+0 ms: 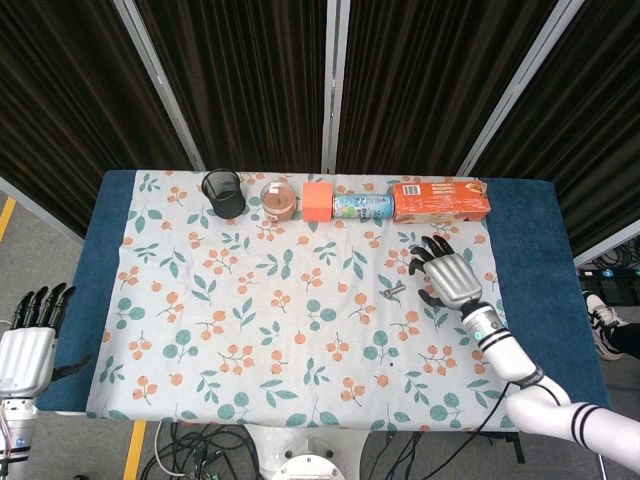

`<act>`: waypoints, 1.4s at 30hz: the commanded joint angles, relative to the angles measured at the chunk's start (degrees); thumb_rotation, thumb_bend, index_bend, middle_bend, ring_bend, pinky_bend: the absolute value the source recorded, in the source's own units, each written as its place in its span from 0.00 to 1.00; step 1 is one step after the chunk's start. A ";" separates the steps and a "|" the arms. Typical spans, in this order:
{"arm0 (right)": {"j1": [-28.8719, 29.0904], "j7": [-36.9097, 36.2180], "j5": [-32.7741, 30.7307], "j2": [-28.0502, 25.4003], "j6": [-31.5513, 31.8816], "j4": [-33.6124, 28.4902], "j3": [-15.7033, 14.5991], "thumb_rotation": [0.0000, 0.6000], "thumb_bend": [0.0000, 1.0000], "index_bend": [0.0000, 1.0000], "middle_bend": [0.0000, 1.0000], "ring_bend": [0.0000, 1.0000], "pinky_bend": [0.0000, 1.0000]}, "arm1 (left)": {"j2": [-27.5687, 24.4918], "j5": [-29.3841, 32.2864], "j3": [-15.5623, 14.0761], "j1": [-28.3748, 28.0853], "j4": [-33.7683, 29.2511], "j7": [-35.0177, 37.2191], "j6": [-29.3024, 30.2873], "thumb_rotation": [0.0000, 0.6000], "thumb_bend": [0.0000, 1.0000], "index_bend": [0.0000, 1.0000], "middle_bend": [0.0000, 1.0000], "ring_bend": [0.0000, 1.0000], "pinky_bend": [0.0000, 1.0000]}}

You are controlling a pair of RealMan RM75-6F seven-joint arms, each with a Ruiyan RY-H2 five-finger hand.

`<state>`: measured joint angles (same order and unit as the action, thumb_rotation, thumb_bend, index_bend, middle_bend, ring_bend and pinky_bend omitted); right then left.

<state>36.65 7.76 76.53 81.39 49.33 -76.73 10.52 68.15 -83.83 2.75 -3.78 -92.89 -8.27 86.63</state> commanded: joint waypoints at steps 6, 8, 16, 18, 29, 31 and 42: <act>2.84 2.83 0.23 8.95 -0.70 10.95 -1.85 1.00 0.27 0.41 0.17 0.00 0.00 | 0.23 0.51 0.11 -0.37 0.50 0.46 -0.97 1.00 0.05 0.08 0.05 0.00 0.00; 3.06 2.52 0.78 10.74 -0.22 13.30 -2.30 1.00 0.27 0.41 0.17 0.00 0.00 | 0.33 0.62 0.14 -0.42 0.67 0.59 -1.11 1.00 0.05 0.08 0.05 0.00 0.00; 3.79 0.26 2.54 14.26 0.84 18.34 -3.33 1.00 0.30 0.42 0.16 0.00 0.00 | 0.61 0.82 0.04 -0.15 1.26 1.34 -1.01 1.00 0.05 0.08 0.05 0.00 0.00; 3.84 -0.20 2.58 14.57 0.93 18.88 -3.38 1.00 0.30 0.44 0.16 0.00 0.00 | 0.67 0.86 0.05 -0.14 1.38 1.54 -1.03 1.00 0.05 0.08 0.05 0.00 0.00; 4.10 -1.16 2.40 15.87 1.07 21.12 -3.56 1.00 0.31 0.53 0.19 0.00 0.00 | 1.02 0.92 -0.07 0.09 2.08 2.40 -1.02 1.00 0.05 0.08 0.05 0.00 0.00; 4.07 -1.08 2.30 15.69 1.28 21.11 -3.48 1.00 0.33 0.55 0.20 0.00 0.00 | 1.03 0.81 -0.05 0.10 2.17 2.51 -0.93 1.00 0.05 0.08 0.05 0.00 0.00; 3.99 12.61 5.04 6.16 3.56 12.28 -5.66 1.00 0.34 0.61 0.23 0.00 0.00 | 1.29 0.27 -0.12 0.07 2.54 2.92 -0.77 1.00 0.05 0.08 0.05 0.00 0.00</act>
<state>40.36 15.87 80.89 90.35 52.93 -61.72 5.66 69.43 -83.55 2.64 -3.72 -90.35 -5.35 85.84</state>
